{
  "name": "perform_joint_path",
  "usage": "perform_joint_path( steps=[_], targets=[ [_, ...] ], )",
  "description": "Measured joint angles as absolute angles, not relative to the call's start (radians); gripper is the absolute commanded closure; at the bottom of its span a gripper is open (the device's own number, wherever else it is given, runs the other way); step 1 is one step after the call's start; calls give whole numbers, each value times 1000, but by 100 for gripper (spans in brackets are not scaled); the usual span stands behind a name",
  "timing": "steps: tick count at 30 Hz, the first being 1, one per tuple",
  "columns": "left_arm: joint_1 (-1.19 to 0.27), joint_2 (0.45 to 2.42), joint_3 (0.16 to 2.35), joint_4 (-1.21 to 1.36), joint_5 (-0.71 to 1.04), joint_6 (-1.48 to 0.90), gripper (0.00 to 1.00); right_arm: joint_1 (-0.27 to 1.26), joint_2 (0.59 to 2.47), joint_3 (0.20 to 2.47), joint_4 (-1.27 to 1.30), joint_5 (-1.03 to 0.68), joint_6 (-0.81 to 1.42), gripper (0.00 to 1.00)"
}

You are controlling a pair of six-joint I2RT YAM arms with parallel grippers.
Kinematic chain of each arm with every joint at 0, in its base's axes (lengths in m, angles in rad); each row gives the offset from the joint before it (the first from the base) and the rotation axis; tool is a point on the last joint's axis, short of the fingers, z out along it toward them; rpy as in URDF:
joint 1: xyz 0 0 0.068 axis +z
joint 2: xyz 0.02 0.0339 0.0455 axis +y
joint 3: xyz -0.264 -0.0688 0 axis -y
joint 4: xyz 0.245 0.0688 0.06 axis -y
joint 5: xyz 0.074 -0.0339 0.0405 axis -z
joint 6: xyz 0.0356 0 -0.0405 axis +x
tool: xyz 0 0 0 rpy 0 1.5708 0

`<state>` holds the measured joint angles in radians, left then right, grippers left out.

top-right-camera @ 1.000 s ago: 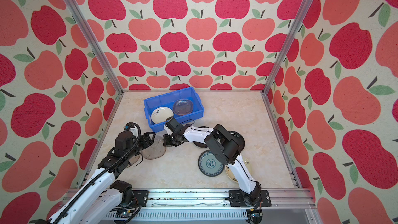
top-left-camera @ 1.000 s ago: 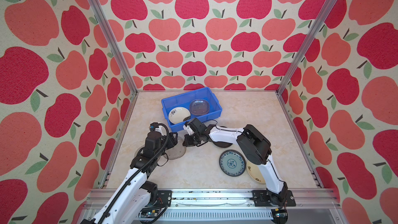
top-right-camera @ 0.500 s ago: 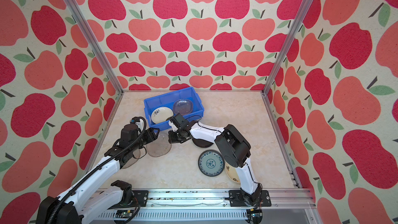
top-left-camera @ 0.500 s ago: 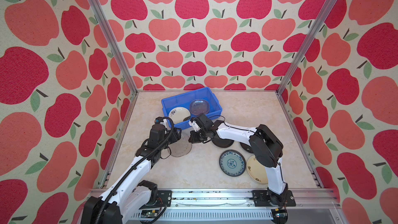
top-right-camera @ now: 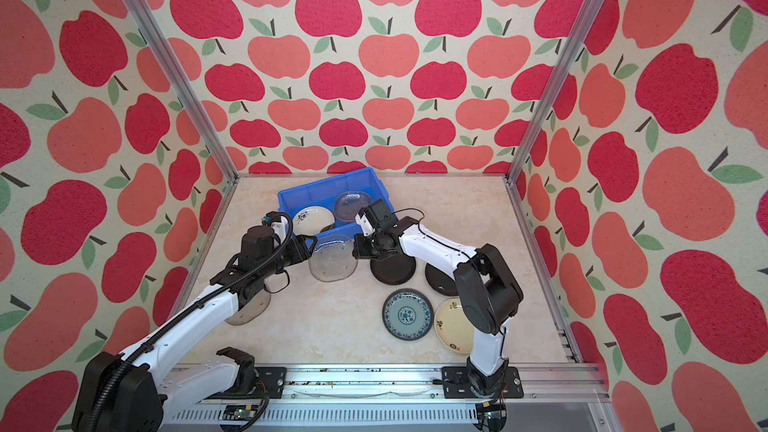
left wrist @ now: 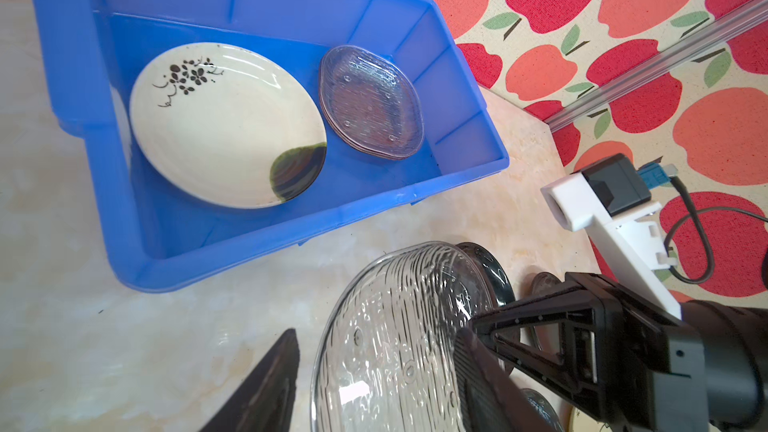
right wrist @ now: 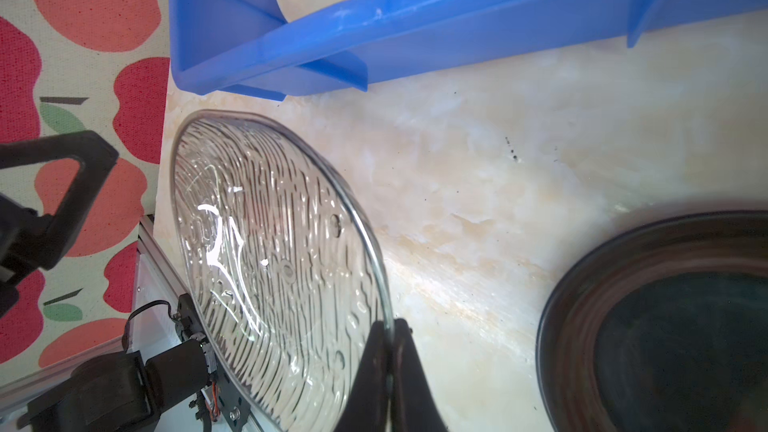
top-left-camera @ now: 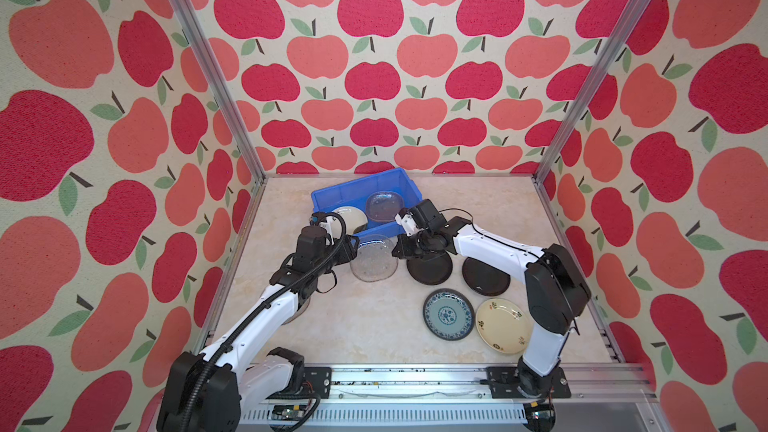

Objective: Place the plates into the plastic bin on the countertop
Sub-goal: 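Close the left gripper on the plate's raised edge while the right holds it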

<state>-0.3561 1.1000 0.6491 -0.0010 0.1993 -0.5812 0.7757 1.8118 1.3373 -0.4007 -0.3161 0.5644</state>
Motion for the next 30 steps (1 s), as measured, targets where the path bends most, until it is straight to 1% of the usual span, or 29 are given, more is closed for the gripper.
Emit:
perform_joint_path(
  steps=[7, 9, 12, 14, 16, 17, 19, 30],
  targets=[
    [-376, 1137, 649, 5, 200, -582, 48, 759, 1784, 1318, -415, -327, 564, 100],
    [-376, 1137, 649, 5, 200, -584, 52, 755, 1775, 1318, -419, -326, 564, 100],
    [-376, 1137, 649, 5, 200, -585, 52, 751, 1763, 1318, -421, -327, 564, 100],
    [-376, 1137, 649, 5, 200, -585, 58, 750, 1759, 1318, -421, -327, 564, 100],
    [-376, 1137, 649, 5, 201, -586, 61, 750, 1757, 1318, -421, -327, 564, 100],
    [-376, 1137, 649, 5, 202, -587, 66, 750, 1757, 1318, -422, -327, 564, 100],
    [-376, 1137, 649, 5, 204, -589, 70, 750, 1756, 1318, -422, -327, 564, 100],
    [-376, 1137, 643, 6, 217, -587, 69, 750, 1756, 1329, -422, -326, 564, 100]
  ],
)
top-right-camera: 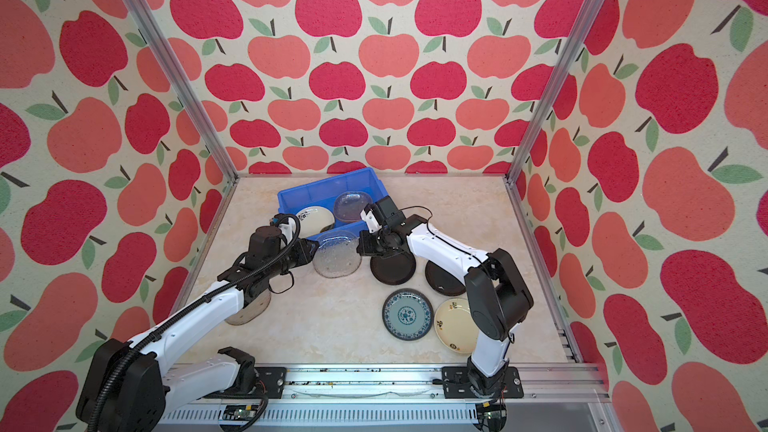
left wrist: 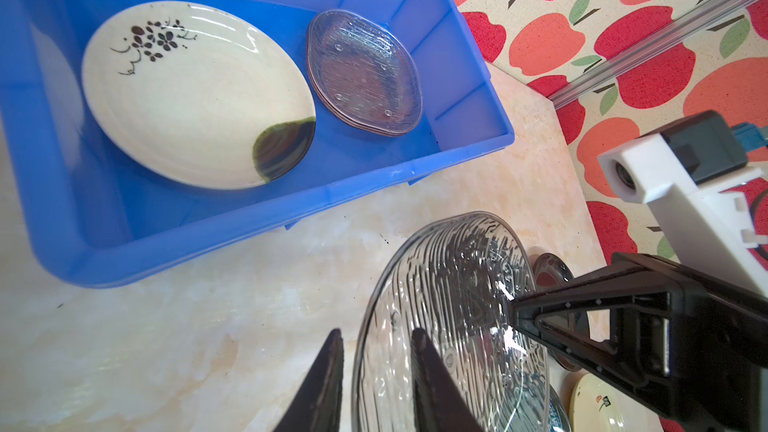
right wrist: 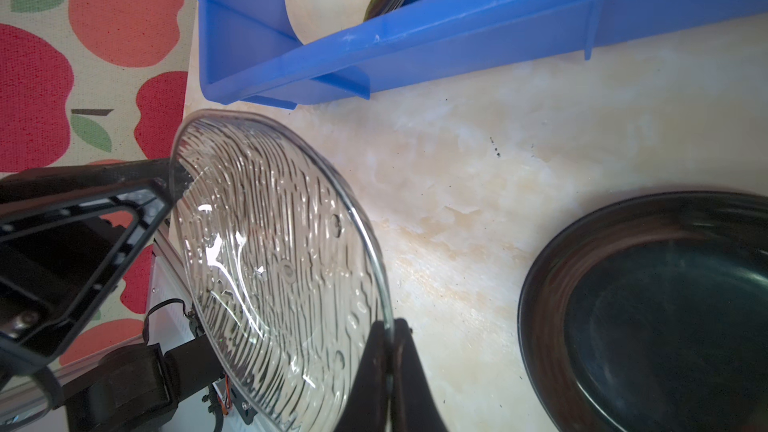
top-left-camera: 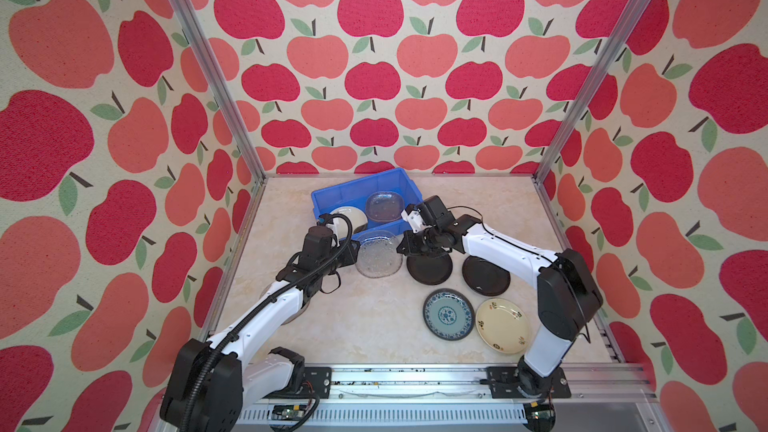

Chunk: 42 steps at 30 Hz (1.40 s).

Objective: Place the plates into the plastic bin on the countertop
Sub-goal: 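Close the left gripper on the plate's raised edge while the right holds it, then carry the fourth plate over the bin with the left gripper while the right releases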

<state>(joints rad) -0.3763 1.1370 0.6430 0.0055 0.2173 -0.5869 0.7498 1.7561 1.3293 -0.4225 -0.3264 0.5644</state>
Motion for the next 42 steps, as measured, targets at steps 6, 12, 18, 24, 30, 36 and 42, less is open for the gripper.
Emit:
perform_joint_path(
  steps=[6, 12, 18, 24, 30, 36, 42],
  targets=[
    [-376, 1137, 618, 5, 218, -592, 72, 746, 1752, 1335, -422, -327, 564, 100],
    [-375, 1137, 610, 12, 224, -613, 96, 739, 1740, 1336, -422, -334, 565, 100],
    [-373, 1156, 615, 24, 225, -616, 100, 738, 1739, 1336, -421, -336, 566, 82],
    [-364, 1254, 712, 11, 223, -614, 100, 692, 1736, 1364, -429, -336, 567, 57],
    [-355, 1435, 974, 4, 217, -611, 100, 583, 1687, 1452, -466, -294, 550, 53],
    [-333, 1676, 1308, -11, 188, -602, 100, 493, 1668, 1559, -475, -289, 535, 53],
    [-302, 1900, 1504, -12, 192, -615, 100, 456, 1695, 1620, -497, -312, 535, 53]
  ],
)
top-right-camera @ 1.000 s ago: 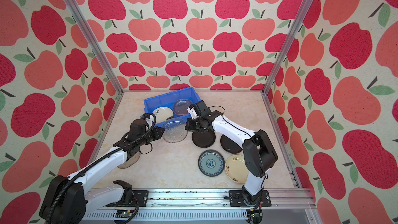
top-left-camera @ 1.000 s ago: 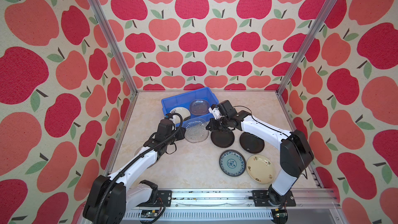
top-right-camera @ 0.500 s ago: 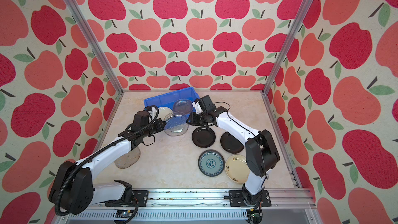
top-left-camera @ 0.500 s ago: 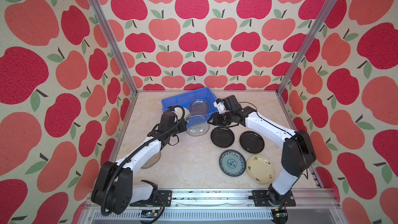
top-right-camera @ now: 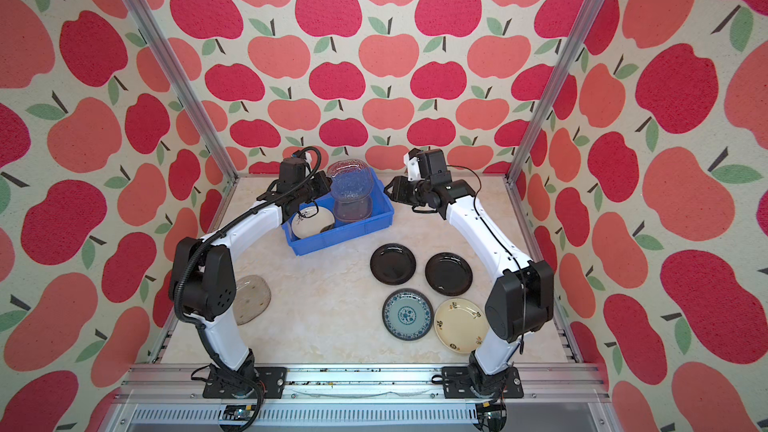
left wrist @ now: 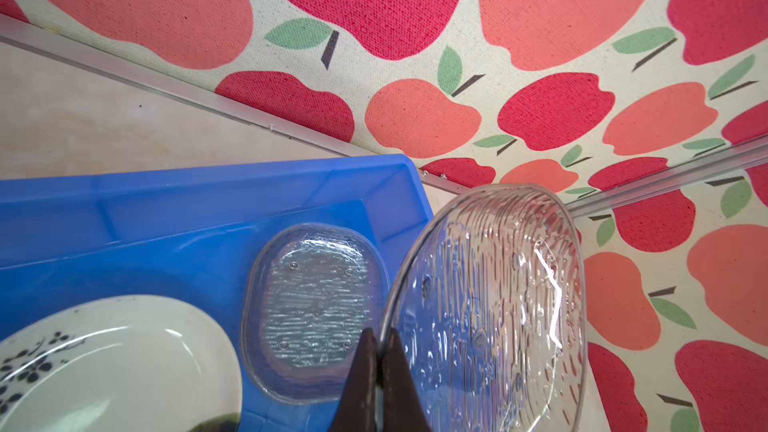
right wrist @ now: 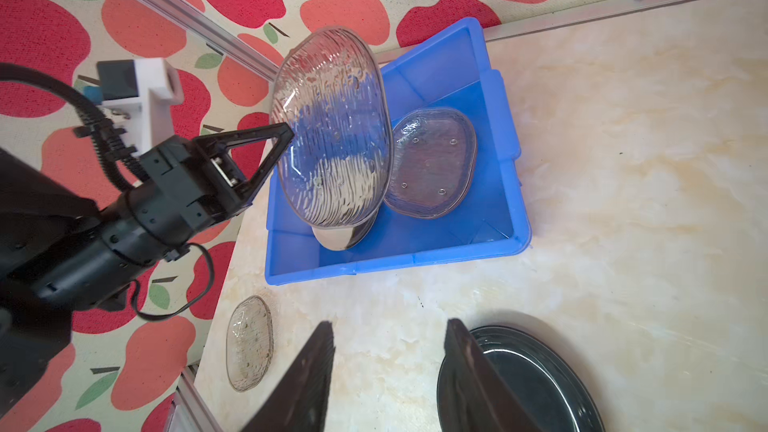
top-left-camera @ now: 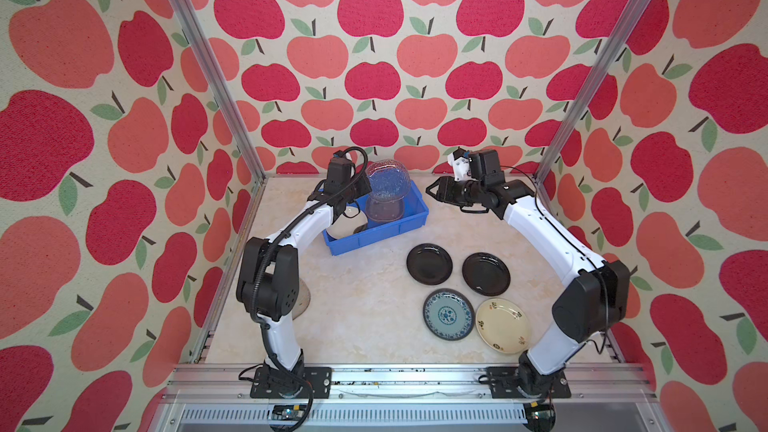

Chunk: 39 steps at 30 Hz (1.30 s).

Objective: Place the plates into the plastic bin on the countertop
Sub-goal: 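Carry the fourth plate over the bin with the left gripper while the right releases, then lower the fourth clear plate into the bin and open the left gripper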

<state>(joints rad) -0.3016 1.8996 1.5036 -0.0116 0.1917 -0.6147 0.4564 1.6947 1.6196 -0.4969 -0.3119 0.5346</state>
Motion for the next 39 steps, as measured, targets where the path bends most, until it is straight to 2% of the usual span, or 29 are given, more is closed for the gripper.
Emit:
perform_joint_path(
  steps=[5, 11, 29, 38, 39],
  targets=[
    [-288, 2038, 1593, -33, 218, -615, 100, 441, 1743, 1656, -504, -343, 528, 53],
    [-285, 2108, 1647, -74, 255, -611, 100, 435, 1768, 1659, -518, -369, 527, 53],
    [-256, 2202, 1687, -182, 273, -488, 100, 435, 1789, 1659, -514, -412, 529, 54],
    [-246, 2278, 1777, -218, 271, -443, 100, 435, 1803, 1659, -492, -429, 536, 54],
    [-246, 2287, 1783, -222, 271, -442, 97, 435, 1806, 1659, -492, -429, 536, 54]
  ],
)
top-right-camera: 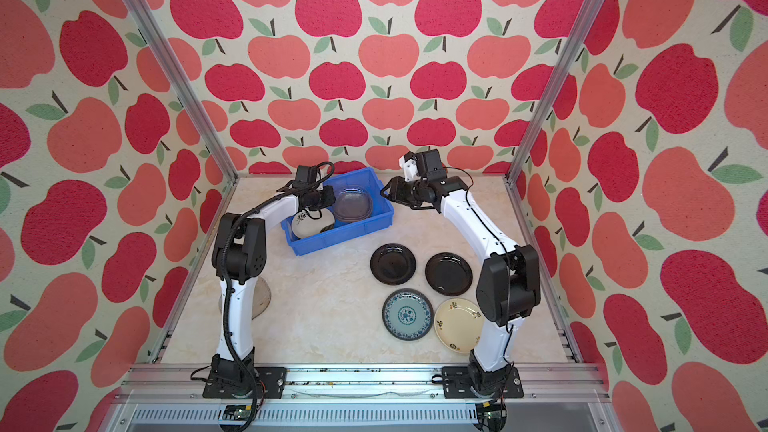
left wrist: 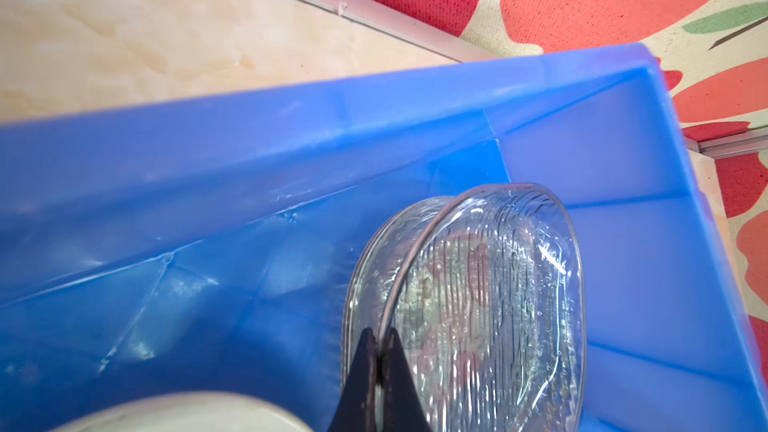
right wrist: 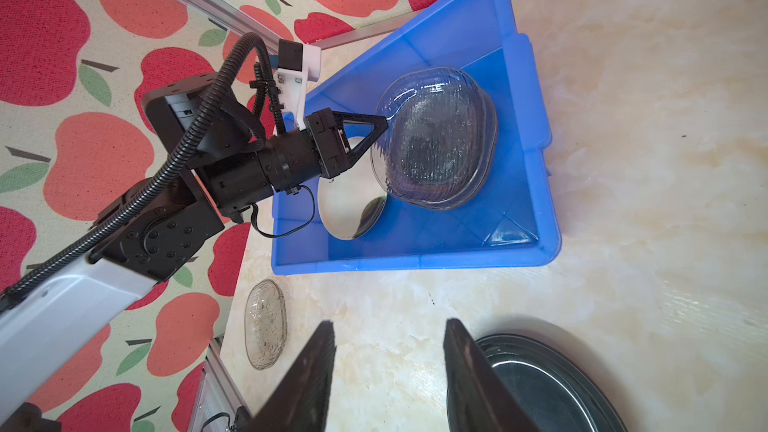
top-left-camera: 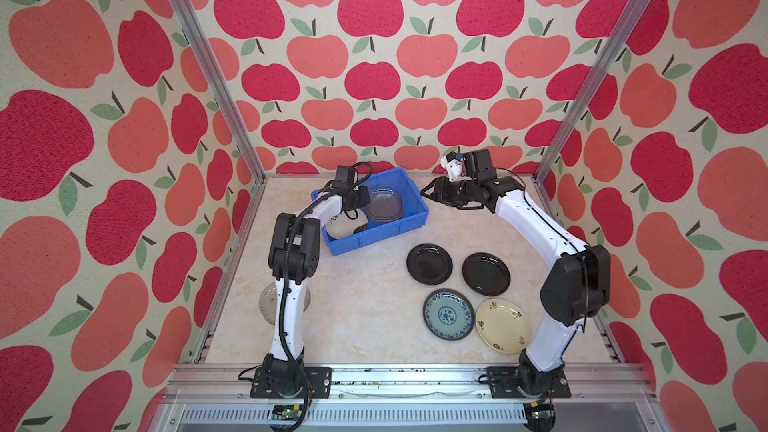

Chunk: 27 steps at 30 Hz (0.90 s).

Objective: Place the plates into the plastic bin on the countertop
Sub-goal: 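Lower the fourth clear plate into the bin and open the left gripper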

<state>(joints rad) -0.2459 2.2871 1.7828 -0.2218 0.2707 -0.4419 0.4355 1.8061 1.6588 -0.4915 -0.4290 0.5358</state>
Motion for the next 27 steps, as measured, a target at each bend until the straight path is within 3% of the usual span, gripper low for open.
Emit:
perform_joint_path(
  steps=[4, 7, 27],
  targets=[
    [-246, 2317, 1800, -237, 270, -437, 63, 435, 1811, 1659, -491, -432, 537, 54],
    [-246, 2324, 1810, -252, 264, -426, 50, 435, 1811, 1659, -488, -437, 540, 54],
    [-311, 2392, 1921, -324, 216, -431, 45, 435, 1811, 1657, -486, -466, 543, 54]
  ],
)
